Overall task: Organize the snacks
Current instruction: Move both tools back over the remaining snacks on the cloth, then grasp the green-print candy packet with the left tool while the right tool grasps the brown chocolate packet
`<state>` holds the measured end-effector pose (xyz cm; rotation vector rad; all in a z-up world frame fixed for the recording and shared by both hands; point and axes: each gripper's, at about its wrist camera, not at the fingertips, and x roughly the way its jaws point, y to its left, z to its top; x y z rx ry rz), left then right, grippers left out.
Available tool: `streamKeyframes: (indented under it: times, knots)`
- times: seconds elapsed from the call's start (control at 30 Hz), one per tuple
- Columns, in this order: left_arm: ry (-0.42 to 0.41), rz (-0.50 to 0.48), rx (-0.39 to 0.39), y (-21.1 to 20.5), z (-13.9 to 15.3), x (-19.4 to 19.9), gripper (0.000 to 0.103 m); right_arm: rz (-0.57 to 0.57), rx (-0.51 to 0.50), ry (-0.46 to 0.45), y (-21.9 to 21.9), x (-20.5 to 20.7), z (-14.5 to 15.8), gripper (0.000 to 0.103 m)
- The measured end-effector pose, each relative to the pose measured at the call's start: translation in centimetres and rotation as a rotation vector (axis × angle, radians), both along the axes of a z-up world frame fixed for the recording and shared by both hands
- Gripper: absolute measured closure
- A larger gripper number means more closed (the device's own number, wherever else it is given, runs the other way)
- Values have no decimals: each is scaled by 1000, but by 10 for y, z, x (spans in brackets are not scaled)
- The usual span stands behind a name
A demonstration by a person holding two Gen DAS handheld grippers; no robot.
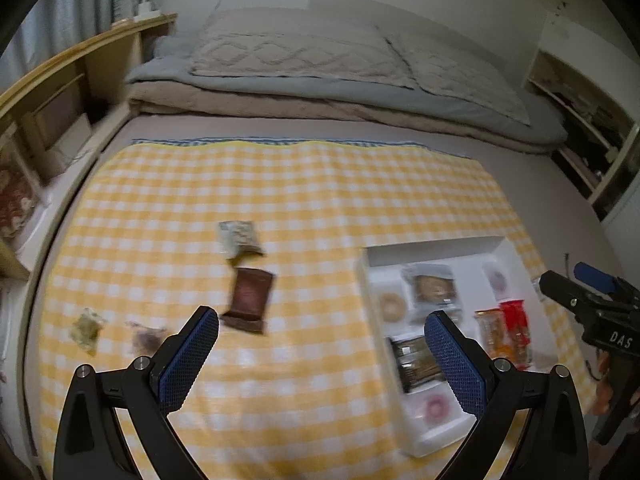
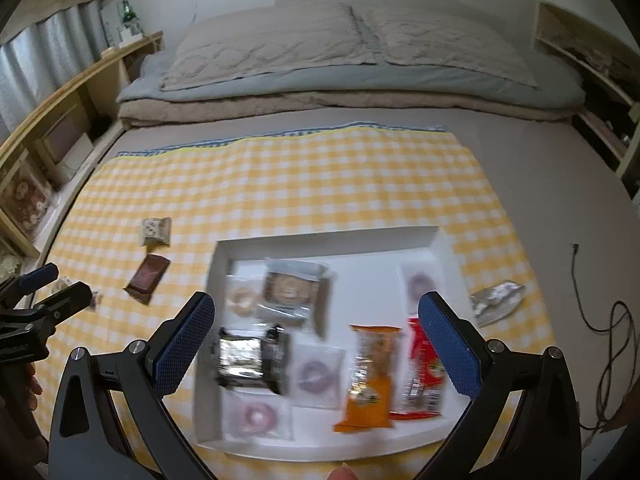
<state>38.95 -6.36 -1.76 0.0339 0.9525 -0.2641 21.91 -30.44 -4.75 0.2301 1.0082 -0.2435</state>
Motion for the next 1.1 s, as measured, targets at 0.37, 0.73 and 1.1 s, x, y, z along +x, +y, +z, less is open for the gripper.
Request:
streamKeyframes:
  times: [0.37,0.73,1.1]
  knots:
    - [-13,161,40,98,2,-6,0,113,51,3,74,43,-17,0]
    - [23,332,50,185,-21,4,0,156,194,31,140,104,-50,0]
    - [106,400,119,221,-80,65,11,88,307,200,171,160,-131,0]
